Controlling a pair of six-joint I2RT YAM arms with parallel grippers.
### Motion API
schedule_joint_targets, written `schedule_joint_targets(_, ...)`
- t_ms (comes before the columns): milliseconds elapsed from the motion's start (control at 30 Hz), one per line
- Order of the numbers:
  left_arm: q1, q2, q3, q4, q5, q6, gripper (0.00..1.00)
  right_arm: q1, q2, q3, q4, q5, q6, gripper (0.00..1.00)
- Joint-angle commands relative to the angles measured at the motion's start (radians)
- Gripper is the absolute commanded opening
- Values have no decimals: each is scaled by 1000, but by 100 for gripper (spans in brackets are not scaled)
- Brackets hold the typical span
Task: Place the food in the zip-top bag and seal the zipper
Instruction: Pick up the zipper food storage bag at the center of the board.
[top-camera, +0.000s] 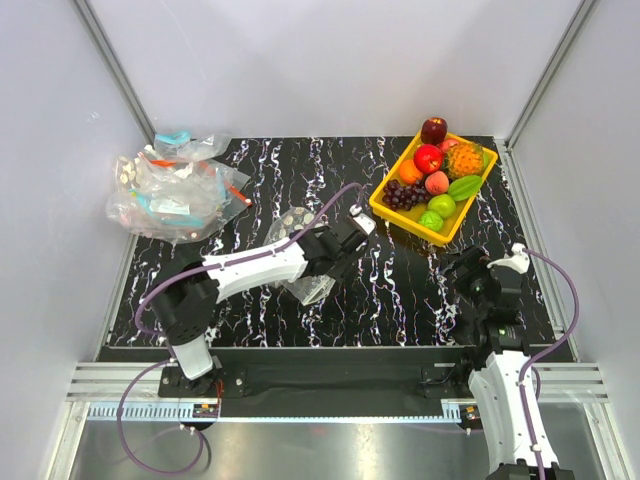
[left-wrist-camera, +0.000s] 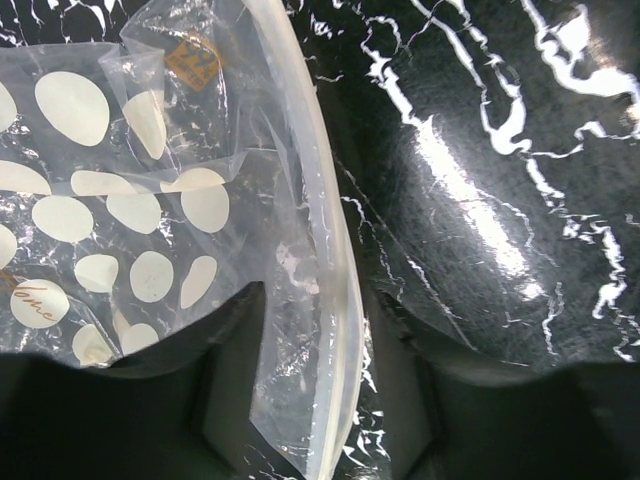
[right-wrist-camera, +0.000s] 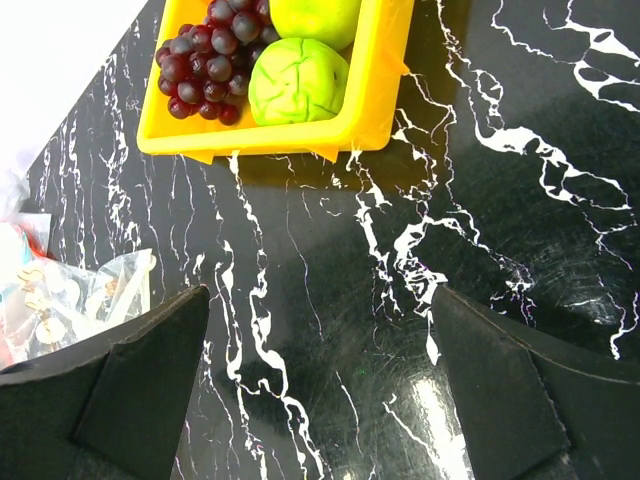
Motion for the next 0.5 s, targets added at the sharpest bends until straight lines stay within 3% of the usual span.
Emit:
schedule_joint_targets(0,-4,17,32,9,-47,9,48,2,3,34,60,-32,-23,100)
schedule_joint_targets(67,-4,35,32,12,-67,11,45,2,12,40,60,-47,-28,100)
schedule_joint_targets(167,-4,49,36,7,-84,10,30,2,35,54,65,-61,-32,98)
schedule_joint_targets(200,-2,48,38,3,-84,2,16,2,43,58,65,-71,-35,97)
schedule_joint_targets(267,-4,26,35,1,-87,-9,3,2,70,78,69,-73,-37,97)
schedule_joint_targets(467,47,-96,15,24,35,-73,0,2,251,234,30,-90,-51,92)
